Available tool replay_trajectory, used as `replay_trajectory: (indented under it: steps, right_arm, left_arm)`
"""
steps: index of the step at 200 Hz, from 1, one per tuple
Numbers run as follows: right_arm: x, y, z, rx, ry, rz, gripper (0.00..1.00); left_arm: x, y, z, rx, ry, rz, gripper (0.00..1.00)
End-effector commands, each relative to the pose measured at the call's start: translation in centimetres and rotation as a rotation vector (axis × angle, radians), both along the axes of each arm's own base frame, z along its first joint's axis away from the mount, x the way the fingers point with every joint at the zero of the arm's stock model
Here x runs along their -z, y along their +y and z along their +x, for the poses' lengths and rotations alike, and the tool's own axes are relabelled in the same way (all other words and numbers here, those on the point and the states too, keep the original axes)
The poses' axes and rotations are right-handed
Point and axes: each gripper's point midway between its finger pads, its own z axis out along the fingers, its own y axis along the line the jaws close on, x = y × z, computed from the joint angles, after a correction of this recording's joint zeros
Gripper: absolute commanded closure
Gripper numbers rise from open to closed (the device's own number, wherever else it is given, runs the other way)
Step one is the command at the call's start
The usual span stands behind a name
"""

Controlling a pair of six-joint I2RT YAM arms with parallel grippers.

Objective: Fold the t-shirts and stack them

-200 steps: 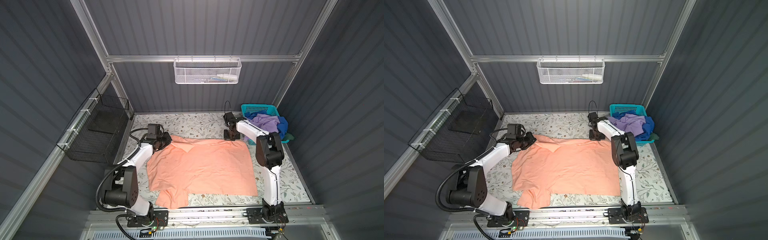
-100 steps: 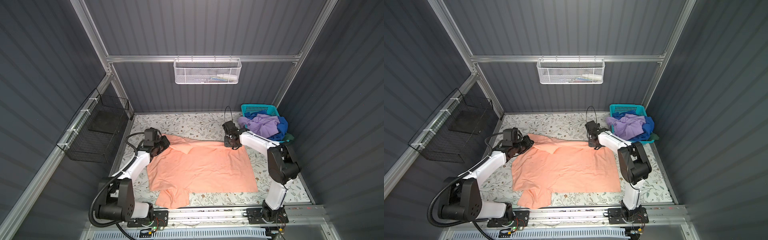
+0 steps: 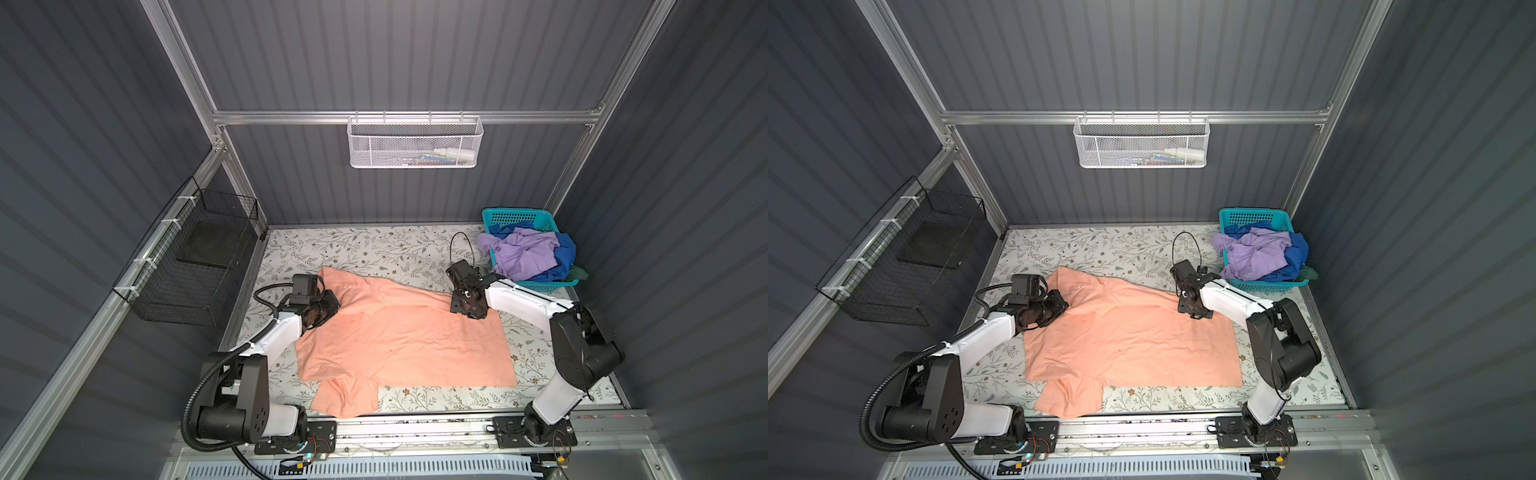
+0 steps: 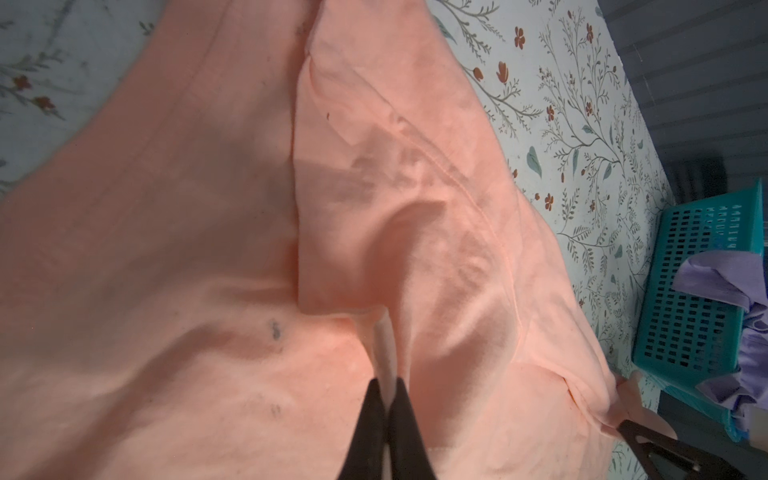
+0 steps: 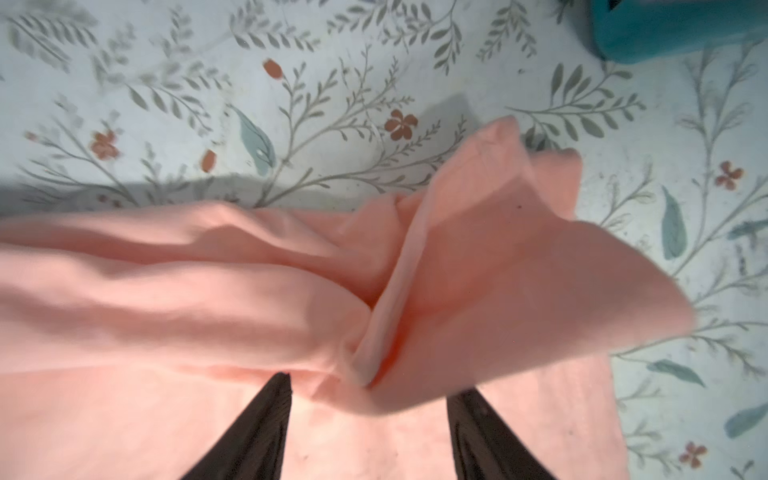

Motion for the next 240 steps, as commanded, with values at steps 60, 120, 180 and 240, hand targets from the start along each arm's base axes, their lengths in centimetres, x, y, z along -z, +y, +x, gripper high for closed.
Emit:
replay_trajectory:
  steps: [60, 120, 180, 240]
  right_arm:
    - [-3.3, -3.3, 1.6, 0.131, -0.013, -0.058, 0.33]
    - [0.7, -5.8, -0.4, 0.142, 0.106, -0.093, 0.33]
    - [3.4, -6.2, -4.6, 0.155, 0.197, -0.058, 0.39]
    - [3.5, -6.1, -6.9, 0.178, 0.198, 0.022, 0.38]
  left_arm:
    - [0.8, 0.0, -0.5, 0.004, 0.019, -0.010, 1.00]
    - [0.5, -0.1, -0.3, 0.006, 0.010, -0.016, 1.00]
    - [0.8, -0.3, -0.1, 0.010, 0.020, -0.021, 1.00]
    - [1.2, -0.3, -0.1, 0.011, 0.030, -0.020, 1.00]
